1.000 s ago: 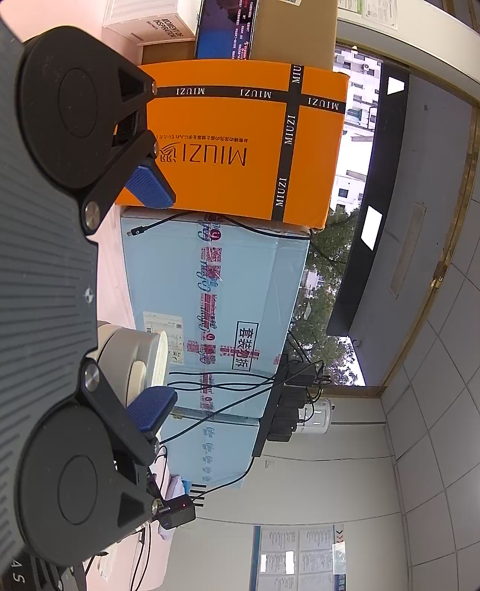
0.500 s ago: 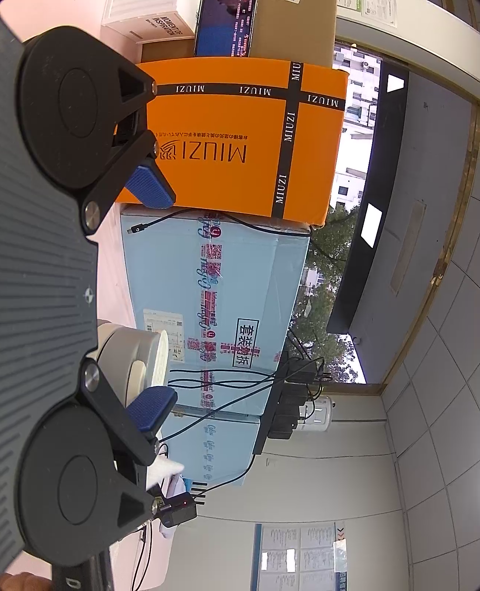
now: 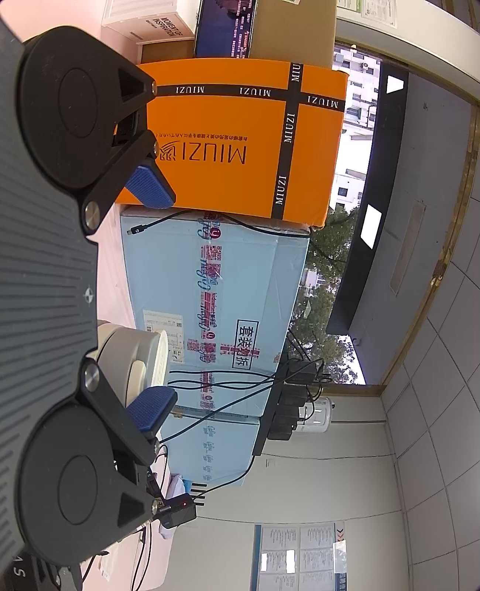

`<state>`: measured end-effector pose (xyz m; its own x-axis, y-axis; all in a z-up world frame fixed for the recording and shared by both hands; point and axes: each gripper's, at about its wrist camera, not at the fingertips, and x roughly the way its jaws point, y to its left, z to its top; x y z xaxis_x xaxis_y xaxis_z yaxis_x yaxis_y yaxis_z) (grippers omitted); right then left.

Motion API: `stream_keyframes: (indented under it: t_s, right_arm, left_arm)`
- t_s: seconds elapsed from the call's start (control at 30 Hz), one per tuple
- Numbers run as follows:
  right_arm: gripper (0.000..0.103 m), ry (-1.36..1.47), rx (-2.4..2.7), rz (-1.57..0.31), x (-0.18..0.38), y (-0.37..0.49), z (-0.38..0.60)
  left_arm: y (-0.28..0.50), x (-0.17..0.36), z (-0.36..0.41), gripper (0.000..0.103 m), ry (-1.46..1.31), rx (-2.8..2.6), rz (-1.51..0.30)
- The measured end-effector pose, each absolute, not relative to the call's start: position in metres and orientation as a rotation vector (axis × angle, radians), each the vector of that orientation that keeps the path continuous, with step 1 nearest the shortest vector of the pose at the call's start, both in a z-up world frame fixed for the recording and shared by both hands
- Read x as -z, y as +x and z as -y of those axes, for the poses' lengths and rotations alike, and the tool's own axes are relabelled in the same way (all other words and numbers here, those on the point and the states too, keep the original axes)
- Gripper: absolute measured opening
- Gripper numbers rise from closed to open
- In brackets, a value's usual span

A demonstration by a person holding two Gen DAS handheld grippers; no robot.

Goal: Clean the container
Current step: 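Wipe the tissue up the mug's grey side with the right gripper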

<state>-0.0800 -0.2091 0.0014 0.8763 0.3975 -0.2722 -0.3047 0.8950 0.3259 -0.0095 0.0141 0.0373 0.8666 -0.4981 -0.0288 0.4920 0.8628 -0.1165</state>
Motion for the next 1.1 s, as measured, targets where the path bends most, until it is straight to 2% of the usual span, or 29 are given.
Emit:
stream_keyframes:
  t_s: [0.43,0.77,1.1]
  right_arm:
    - [0.016,0.244,-0.362,-0.414,0.011,-0.076,0.202]
    - [0.016,0.200,-0.372,-0.238,-0.031,-0.096,0.205]
    - [0.016,0.215,-0.375,-0.295,-0.020,-0.084,0.211]
  left_arm:
    - [-0.010,-0.037,-0.015,0.103,-0.110,0.523,-0.061]
    - [-0.010,-0.037,-0.014,0.103,-0.111,0.524,-0.061]
    - [-0.011,-0.037,-0.014,0.103,-0.112,0.524,-0.061]
